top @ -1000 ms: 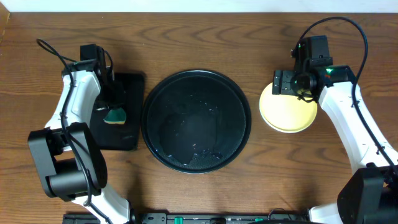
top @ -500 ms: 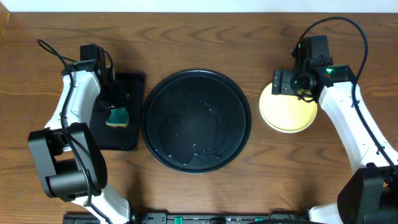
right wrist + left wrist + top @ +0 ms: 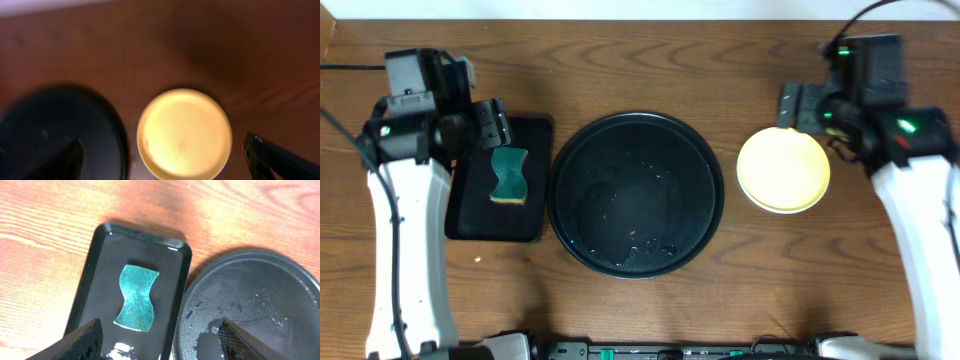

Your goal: Clean dirty plates on tray and stack at the side

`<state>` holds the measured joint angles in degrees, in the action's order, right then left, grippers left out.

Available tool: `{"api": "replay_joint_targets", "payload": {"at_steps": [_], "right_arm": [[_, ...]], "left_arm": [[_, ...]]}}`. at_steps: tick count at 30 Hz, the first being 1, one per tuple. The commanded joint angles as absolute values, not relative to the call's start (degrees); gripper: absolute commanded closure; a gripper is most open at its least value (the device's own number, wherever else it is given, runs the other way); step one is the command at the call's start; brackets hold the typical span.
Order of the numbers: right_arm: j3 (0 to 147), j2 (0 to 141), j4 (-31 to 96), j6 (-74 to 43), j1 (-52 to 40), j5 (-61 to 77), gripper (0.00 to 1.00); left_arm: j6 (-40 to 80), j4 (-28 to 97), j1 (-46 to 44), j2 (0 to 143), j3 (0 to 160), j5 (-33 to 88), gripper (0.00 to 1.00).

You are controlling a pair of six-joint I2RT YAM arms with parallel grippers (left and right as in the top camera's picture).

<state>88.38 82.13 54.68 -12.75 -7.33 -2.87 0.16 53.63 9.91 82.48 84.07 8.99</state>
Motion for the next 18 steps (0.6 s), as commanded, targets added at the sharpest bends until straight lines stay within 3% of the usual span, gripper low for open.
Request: {"api": "replay_joint_targets", "payload": {"at_steps": [1,18], "right_arm": [[90.96,73.95,54.87,-12.12,-7.70,-6.94,0.01],[90.96,52.58,64.58,-12.14,-7.70,-7.05,0.01]], "left_arm": [[0.23,53.93,9.96,81.69,84.33,9.87,0.25],[0.23,53.93,9.96,81.65,84.29,9.85,0.25]]}}
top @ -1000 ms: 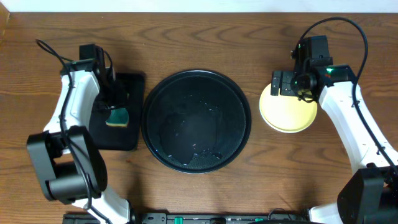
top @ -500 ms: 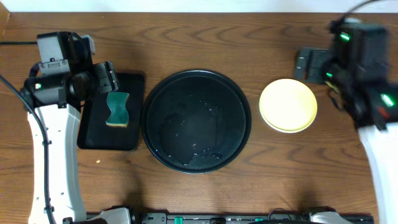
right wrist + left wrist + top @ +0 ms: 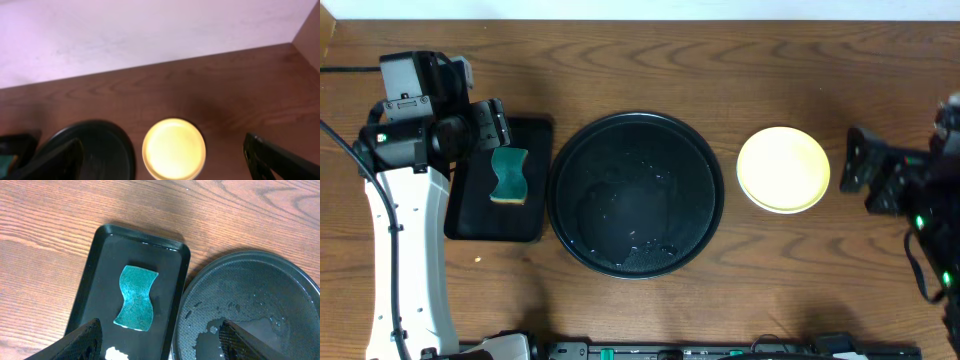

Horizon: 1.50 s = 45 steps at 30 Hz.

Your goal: Clean dirty plates on tray and stack at the side

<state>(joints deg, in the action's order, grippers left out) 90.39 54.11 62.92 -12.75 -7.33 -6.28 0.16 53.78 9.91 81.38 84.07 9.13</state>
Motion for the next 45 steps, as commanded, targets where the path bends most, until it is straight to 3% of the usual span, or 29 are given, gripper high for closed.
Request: {"api": "replay_joint_targets", "payload": {"at_steps": [1,9,15,28,45], "right_arm": [[90.96,52.10,66.08,-12.12,-7.70,-7.05,0.01],[86.70,50.50,67.22,-11.81,-7.31,-12.40,0.01],[68.42,43.09,52.05,-5.45,-2.55,-7.73,0.01],[25.12,16.91,16.27,-5.28,-0.34,-1.15,0.01],[1.02,0.30,3.33,-8.14,-0.47,0.32,0.01]], "left_arm": [[0.23,53.93,9.96,81.65,84.29,9.87,0.25],[0.23,53.93,9.96,81.65,84.29,9.87,0.24],[0.23,53.93,9.96,81.65,84.29,9.87,0.25],[0.23,53.93,9.96,81.65,84.29,9.87,0.24],[0.23,53.93,9.96,81.65,84.29,9.87,0.24]]}}
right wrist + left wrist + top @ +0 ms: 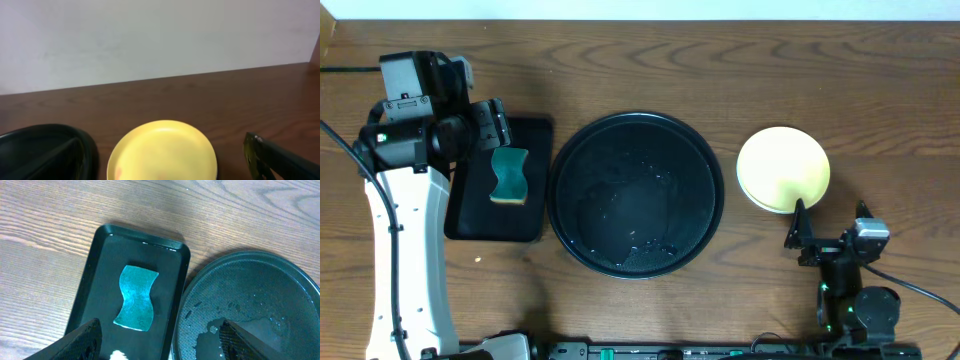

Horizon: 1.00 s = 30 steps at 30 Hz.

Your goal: Clean dirty plates on tray and stack at the side

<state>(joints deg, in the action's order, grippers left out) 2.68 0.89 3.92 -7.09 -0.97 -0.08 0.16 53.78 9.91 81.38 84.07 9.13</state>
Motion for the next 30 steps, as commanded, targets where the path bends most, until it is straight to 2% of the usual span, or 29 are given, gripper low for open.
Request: {"api": "replay_joint_targets", "payload": {"at_steps": [1,30], "right_arm": [[0.32,0.30,3.11,-8.27,-0.47,0.34,0.01],[0.30,0.32,4.27,-7.62,-0.47,0.27,0.01]], "left_arm": [[0.23,53.93,9.96,81.65,84.29,9.85,0.24],[0.23,53.93,9.96,81.65,84.29,9.87,0.24]]}}
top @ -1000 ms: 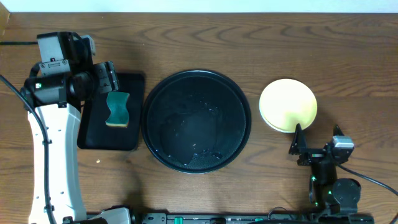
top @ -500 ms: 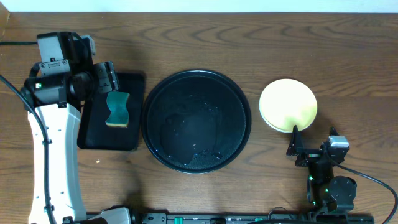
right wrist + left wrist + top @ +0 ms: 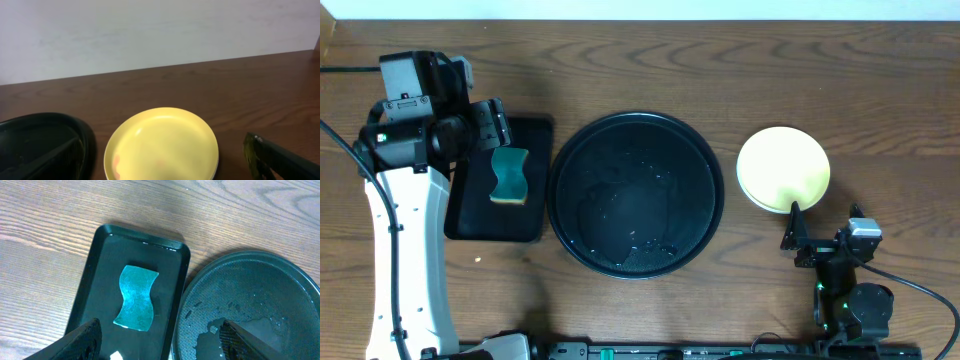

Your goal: Clean dirty plates on tray and stack at the side

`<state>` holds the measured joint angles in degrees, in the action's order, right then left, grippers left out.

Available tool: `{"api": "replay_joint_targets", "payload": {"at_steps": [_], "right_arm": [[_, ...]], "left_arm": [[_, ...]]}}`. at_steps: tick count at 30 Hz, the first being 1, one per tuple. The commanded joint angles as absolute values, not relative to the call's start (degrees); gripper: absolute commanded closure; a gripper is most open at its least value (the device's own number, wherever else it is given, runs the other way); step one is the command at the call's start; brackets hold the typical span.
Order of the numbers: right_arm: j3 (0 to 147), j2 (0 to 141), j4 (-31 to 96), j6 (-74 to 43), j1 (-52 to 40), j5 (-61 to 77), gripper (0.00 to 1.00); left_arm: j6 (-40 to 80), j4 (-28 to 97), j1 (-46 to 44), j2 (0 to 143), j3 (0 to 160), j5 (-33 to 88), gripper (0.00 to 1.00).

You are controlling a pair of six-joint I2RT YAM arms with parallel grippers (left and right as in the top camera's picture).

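A stack of yellow plates rests on the wood to the right of the round black tray, which is wet and holds no plates. In the right wrist view the top plate shows faint reddish marks. My right gripper is folded low at the near edge, just short of the plates, open and holding nothing. My left gripper hangs open above a teal sponge that lies in a small rectangular black tray.
The round tray's rim nearly touches the sponge tray. Its edge also shows at the left of the right wrist view. A pale wall stands behind the table's far edge. A small white crumb lies near the left arm.
My right gripper has shifted very slightly, so the yellow plates sit a little higher in its view. The left arm, sponge, trays and plates are where they were.
My right gripper was open over the far side of the yellow plates. Then it was out at the table's right edge. Then it was folded low at the near edge behind the plates, where it stays. The left gripper stayed open above the sponge tray throughout.
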<state>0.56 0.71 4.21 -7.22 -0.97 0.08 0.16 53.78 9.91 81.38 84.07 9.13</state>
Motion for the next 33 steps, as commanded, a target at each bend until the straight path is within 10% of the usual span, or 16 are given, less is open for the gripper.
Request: {"api": "replay_joint_targets", "payload": {"at_steps": [1,19,33], "right_arm": [[0.30,0.32,4.25,-7.64,-0.47,0.27,0.01],[0.30,0.32,4.27,-7.62,-0.47,0.27,0.01],[0.30,0.32,4.27,-7.64,-0.47,0.27,0.01]], "left_arm": [[0.23,53.93,9.96,81.65,84.29,9.87,0.24],[-1.50,53.93,9.93,80.27,84.16,3.38,0.24],[-1.91,52.58,9.74,51.55,70.57,2.72,0.24]]}}
